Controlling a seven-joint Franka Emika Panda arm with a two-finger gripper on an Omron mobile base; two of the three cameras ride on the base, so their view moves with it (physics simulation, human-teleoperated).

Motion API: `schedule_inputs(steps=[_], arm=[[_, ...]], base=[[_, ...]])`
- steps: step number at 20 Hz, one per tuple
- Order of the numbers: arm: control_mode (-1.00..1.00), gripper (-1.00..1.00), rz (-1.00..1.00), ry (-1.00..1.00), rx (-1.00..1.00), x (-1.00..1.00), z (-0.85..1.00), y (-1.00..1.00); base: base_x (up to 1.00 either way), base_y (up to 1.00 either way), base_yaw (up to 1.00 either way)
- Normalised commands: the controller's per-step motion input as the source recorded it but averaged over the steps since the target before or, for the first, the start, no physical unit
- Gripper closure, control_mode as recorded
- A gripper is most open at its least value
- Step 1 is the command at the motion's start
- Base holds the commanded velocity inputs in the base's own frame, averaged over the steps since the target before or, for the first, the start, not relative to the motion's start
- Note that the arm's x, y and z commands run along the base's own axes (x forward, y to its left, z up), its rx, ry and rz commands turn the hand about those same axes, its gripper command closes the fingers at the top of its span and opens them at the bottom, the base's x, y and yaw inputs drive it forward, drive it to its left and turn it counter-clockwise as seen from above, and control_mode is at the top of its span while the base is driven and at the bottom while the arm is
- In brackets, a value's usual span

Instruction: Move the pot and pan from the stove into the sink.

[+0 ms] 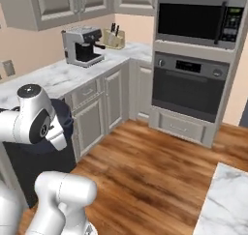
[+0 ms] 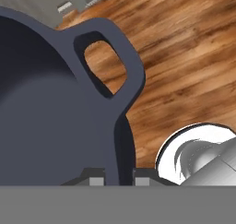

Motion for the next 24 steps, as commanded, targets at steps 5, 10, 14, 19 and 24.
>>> schedule_inputs(steps=[5,10,14,19,24], arm=[[1.00,1.00,0.00,0.00,0.00,0.00,0.00,0.00],[1.00,1.00,0.00,0.00,0.00,0.00,0.00,0.00],[1.00,1.00,0.00,0.00,0.00,0.00,0.00,0.00],[1.00,1.00,0.00,0.00,0.00,0.00,0.00,0.00],[1.00,1.00,0.00,0.00,0.00,0.00,0.00,0.00]], base=[[0.00,0.00,0.49],[0.00,0.00,0.46],[0.00,0.01,0.46],[0.00,0.02,0.45],[0.00,0.02,0.45]])
